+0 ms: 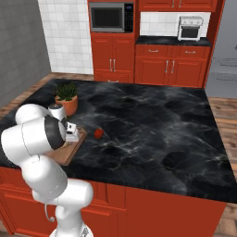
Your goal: Place the avocado, onion, tomato, and bell pepper on the cutting board.
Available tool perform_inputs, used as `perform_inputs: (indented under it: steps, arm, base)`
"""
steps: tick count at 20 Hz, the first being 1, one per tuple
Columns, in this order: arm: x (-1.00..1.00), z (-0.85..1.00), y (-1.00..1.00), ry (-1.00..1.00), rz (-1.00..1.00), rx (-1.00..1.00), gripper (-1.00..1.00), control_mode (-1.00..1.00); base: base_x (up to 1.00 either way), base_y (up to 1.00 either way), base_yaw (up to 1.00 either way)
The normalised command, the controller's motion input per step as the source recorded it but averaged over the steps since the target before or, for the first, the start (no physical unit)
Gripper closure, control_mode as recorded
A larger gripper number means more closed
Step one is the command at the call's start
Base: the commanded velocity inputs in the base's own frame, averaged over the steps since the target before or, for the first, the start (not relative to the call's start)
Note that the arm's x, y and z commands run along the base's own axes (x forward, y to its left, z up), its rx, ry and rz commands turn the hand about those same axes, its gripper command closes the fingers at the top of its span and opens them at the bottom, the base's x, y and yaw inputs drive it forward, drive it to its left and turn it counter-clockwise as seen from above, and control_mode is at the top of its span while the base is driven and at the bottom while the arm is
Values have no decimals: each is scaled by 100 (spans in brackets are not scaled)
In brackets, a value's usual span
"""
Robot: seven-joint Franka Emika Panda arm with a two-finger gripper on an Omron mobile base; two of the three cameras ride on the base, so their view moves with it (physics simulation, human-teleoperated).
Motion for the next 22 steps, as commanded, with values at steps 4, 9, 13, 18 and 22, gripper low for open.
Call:
perform_inputs:
  steps: [4, 9, 13, 18, 22]
  arm:
    - [-9, 27, -8, -12, 0, 0, -100, -100]
    - [-5, 49, -13, -14, 0, 0, -100, -100]
    - [-1, 57, -18, -12, 0, 0, -100, -100]
    - [0, 53, -27, -12, 0, 0, -100, -100]
    - [0, 40, -38, -6, 0, 0, -100, -100]
  base:
    - [0, 0, 0]
    - [0, 0, 0]
    - [0, 0, 0]
    - [0, 0, 0]
    - [0, 0, 0]
